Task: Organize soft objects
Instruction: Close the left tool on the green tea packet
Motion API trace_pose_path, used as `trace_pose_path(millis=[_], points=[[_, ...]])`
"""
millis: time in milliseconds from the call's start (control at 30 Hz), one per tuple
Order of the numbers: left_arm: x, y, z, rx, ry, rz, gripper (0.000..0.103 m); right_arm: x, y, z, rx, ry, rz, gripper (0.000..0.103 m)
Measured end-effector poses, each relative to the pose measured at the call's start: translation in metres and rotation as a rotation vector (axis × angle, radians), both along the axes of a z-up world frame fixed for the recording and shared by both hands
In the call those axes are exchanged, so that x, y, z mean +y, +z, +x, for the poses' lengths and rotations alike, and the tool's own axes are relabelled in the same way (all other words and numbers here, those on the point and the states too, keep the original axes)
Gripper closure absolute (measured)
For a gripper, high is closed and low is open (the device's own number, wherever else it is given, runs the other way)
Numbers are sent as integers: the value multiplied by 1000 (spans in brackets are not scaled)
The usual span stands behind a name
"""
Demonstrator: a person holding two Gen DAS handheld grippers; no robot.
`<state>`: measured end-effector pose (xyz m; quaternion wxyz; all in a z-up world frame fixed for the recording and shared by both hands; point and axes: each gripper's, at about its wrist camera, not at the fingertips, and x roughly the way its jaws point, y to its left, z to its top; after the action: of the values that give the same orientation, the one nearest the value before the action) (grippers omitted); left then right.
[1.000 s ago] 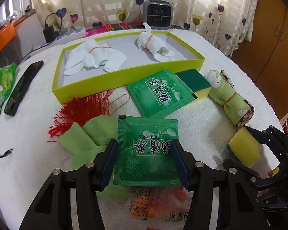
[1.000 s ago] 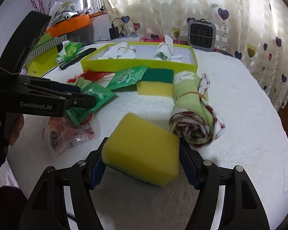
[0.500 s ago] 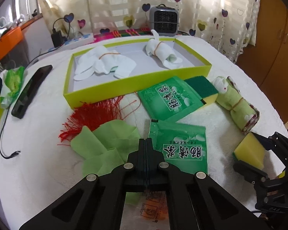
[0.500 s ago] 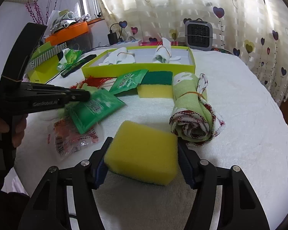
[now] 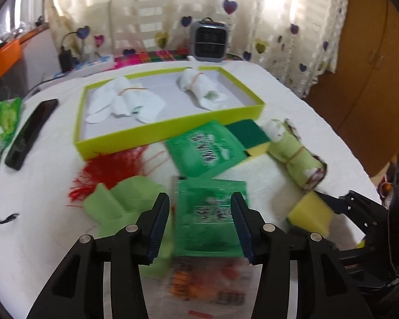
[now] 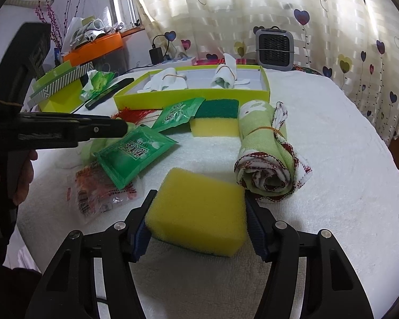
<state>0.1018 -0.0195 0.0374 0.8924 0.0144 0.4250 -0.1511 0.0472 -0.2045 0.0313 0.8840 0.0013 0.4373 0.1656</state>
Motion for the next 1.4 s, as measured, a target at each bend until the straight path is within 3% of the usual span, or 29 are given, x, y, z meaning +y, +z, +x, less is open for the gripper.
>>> trace_pose_path(millis=[67, 133, 400, 633, 900, 1033, 1067, 1200, 1233, 1267, 1400], points=[[-8, -6, 3, 18, -8, 44, 47, 0, 0, 0, -2, -1, 2, 41], [-17, -16, 10, 63, -33, 70, 47, 1, 0, 0, -1, -1, 5, 41], [-30, -21, 14, 52, -37, 129, 46, 1, -1, 1, 2, -2, 10, 41], [-36, -24, 13, 43, -52, 155, 39, 1, -3, 3, 4, -2, 20, 41], [-46, -29, 8, -10, -57, 243, 39, 2, -3, 3, 4, -1, 24, 41], [-46, -29, 6, -32, -61, 258, 50, 2, -3, 4, 8, 0, 24, 41], [-48, -28, 4, -40, -64, 258, 58, 1, -4, 3, 9, 0, 25, 41], [-48, -27, 2, -67, -54, 268, 64, 1, -5, 3, 11, 0, 27, 41], [-47, -26, 1, -73, -47, 271, 72, 1, -4, 3, 11, 0, 27, 41], [-47, -26, 1, -79, -41, 275, 90, 2, -5, 3, 12, 0, 27, 41], [-40, -28, 1, -67, -35, 251, 93, 1, -5, 3, 10, 2, 22, 41]])
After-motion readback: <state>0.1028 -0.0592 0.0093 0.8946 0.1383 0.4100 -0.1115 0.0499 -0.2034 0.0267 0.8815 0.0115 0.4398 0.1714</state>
